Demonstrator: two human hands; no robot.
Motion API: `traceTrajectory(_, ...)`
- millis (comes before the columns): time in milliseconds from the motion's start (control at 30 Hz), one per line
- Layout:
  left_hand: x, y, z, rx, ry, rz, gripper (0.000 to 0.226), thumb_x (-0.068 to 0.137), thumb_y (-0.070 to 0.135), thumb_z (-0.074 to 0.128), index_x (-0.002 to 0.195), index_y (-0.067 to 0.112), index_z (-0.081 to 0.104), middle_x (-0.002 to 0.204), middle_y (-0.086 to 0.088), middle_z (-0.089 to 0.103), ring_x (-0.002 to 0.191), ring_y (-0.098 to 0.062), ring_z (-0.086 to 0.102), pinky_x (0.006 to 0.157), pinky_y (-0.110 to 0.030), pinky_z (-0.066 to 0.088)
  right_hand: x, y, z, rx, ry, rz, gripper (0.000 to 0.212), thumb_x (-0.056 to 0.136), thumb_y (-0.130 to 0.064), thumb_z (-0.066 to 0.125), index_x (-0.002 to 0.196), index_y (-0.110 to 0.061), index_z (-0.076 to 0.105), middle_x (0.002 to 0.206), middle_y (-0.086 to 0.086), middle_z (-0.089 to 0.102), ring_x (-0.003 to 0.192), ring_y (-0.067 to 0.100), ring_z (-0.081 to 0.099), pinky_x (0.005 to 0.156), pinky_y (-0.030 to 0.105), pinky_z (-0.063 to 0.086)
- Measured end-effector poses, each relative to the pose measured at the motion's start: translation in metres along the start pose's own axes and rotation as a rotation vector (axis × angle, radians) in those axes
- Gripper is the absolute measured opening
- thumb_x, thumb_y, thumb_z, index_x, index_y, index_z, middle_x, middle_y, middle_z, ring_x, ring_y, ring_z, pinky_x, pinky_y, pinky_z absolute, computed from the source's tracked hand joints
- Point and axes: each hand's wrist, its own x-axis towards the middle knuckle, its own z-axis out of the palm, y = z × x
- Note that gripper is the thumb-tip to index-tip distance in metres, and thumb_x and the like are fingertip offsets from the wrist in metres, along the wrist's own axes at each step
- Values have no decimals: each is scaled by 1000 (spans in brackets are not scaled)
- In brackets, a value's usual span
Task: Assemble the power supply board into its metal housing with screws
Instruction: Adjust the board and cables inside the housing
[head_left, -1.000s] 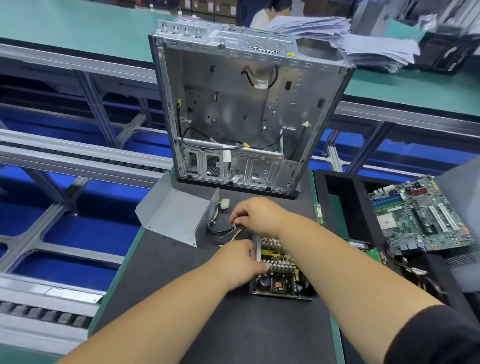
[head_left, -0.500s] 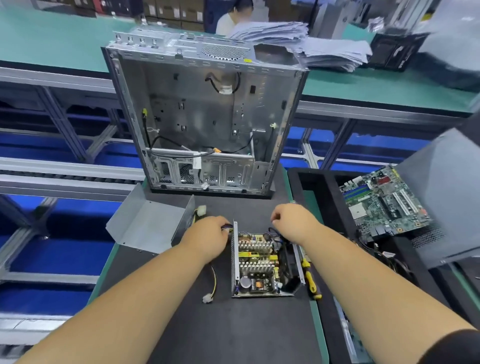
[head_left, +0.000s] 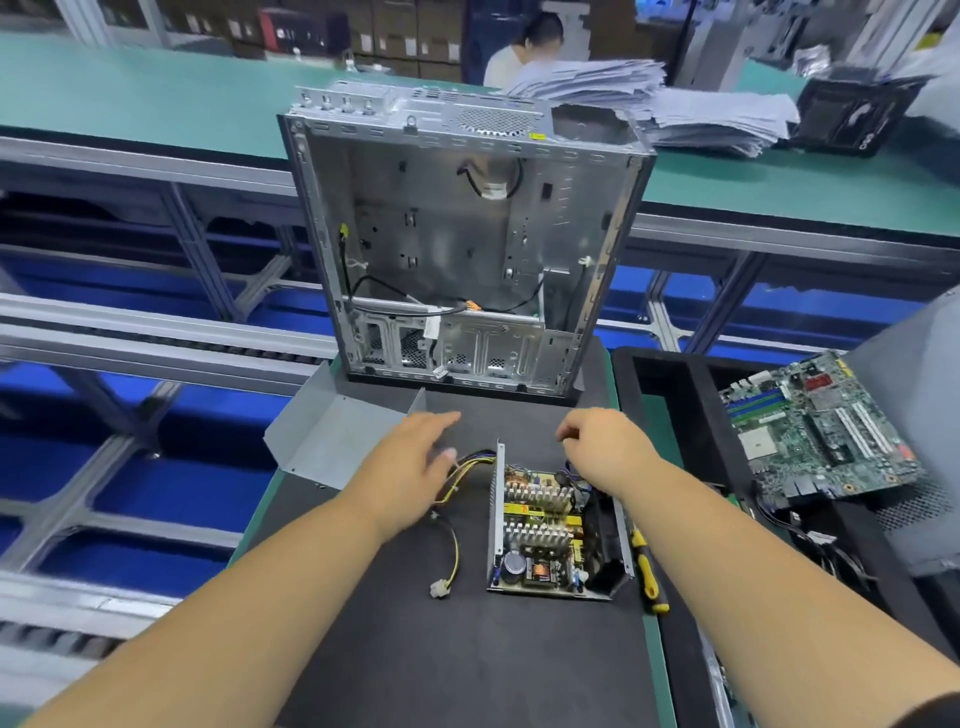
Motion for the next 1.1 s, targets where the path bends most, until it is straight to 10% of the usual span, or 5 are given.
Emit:
traceTrajectory(233,-14,-41,-62,159,467,-386,48,86,15,62,133,16,56,127,-11,54,118,-34,48,98,-43,42,9,-44,1,67,54,-108,26,93,-20,51,103,-31,72,113,-7,69,107,19,61,91,34,51)
traceTrajectory(433,-12,-86,-88,278,159,-738,43,95,33,49,136,17,48,130,-13,54,111,-36,53,81,-39,45,7,-67,3,111,84,-186,25,94,-20,51,100,-32,72,108,-10,70,101,14,60,87,34,52)
traceTrajectory(567,-4,-104,-92,282,97,-710,19,98,21,40,91,13,56,97,-10,64,83,-29,56,62,-31,40,7,-74,0,106,92,-183,25,93,-20,51,100,-32,72,108,-12,69,105,15,58,90,36,50)
traceTrajectory(1100,-8,-109,-116,219,384,-614,25,95,10,43,79,13,62,73,-7,60,67,-31,53,52,-29,38,13,-98,4,148,53,-187,24,91,-20,53,91,-35,72,99,-14,69,95,10,60,85,32,52)
